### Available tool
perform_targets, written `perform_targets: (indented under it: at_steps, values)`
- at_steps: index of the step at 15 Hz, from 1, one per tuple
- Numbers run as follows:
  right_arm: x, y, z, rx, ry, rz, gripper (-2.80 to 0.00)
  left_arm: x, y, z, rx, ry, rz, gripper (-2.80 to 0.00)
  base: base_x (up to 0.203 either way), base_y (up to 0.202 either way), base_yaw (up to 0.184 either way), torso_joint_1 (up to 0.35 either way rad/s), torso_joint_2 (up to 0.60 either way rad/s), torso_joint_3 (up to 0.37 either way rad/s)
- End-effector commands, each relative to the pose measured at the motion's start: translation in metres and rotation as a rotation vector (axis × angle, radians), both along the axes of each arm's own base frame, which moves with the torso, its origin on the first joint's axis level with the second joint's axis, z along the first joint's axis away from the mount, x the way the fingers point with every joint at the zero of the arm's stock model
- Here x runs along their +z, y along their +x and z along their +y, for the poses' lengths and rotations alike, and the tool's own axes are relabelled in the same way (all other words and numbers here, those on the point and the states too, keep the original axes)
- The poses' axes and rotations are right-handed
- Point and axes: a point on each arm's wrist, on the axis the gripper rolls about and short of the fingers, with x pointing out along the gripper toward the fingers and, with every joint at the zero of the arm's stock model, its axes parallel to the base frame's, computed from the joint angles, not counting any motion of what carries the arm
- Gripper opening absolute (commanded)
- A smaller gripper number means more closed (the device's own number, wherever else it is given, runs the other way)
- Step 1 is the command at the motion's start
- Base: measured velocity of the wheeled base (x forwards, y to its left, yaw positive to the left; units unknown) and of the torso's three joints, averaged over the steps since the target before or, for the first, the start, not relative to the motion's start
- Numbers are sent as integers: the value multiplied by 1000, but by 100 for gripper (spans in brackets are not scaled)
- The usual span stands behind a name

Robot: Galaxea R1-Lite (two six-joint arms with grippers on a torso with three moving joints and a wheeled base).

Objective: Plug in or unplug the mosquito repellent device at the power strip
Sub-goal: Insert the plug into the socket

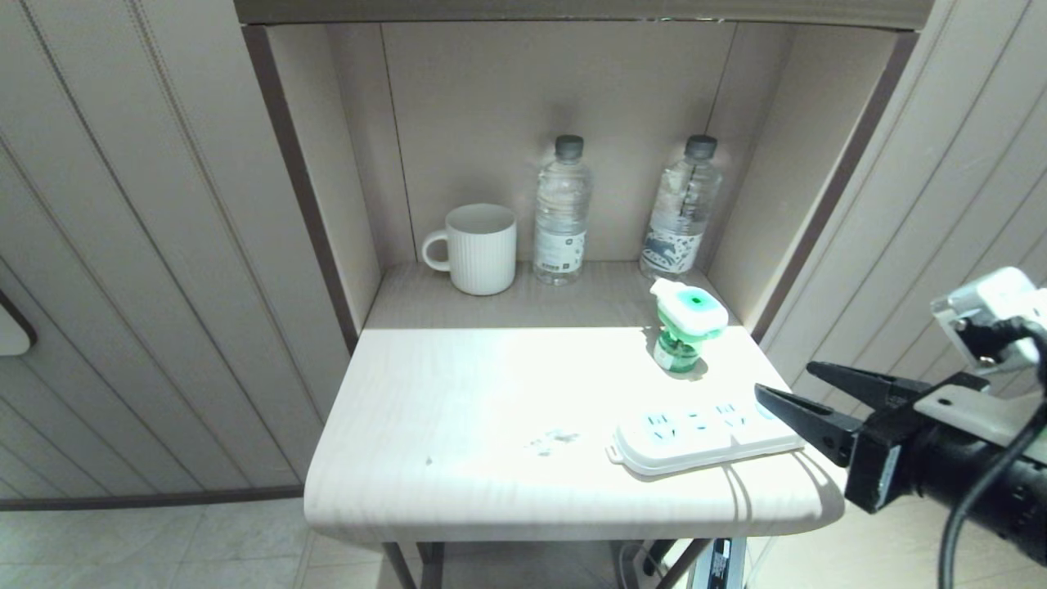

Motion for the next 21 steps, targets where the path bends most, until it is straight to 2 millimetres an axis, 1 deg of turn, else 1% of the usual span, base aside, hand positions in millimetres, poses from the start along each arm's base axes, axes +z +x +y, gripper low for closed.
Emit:
perform_targets:
  at_steps: [1,3,4,7,11,12,14,16,19,21]
  values:
    - [-5,23,17,-44,15,-41,0,0,0,0,0,0,1,-280,0,0,0,0,0,0]
    - [-4,27,26,-52,21,-59,0,0,0,0,0,0,0,-280,0,0,0,0,0,0]
    - [-2,28,27,-56,24,-64,0,0,0,0,0,0,-1,-280,0,0,0,0,0,0]
    - [8,24,26,-92,36,-99,0,0,0,0,-1,0,-1,-280,0,0,0,0,0,0]
    - [8,21,24,-83,21,-84,0,0,0,0,0,0,1,-280,0,0,0,0,0,0]
    - [7,22,24,-83,16,-78,0,0,0,0,0,0,1,-280,0,0,0,0,0,0]
    - [-4,27,27,-90,-7,-45,0,0,0,0,-2,0,-1,-280,0,0,0,0,0,0]
    - [-7,33,31,-88,-1,-36,0,0,0,0,0,0,-1,-280,0,0,0,0,0,0]
    - [-8,40,34,-100,52,-106,0,0,0,0,-1,0,1,-280,0,0,0,0,0,0]
    - [-13,42,36,-108,59,-125,0,0,0,0,0,0,-1,-280,0,0,0,0,0,0]
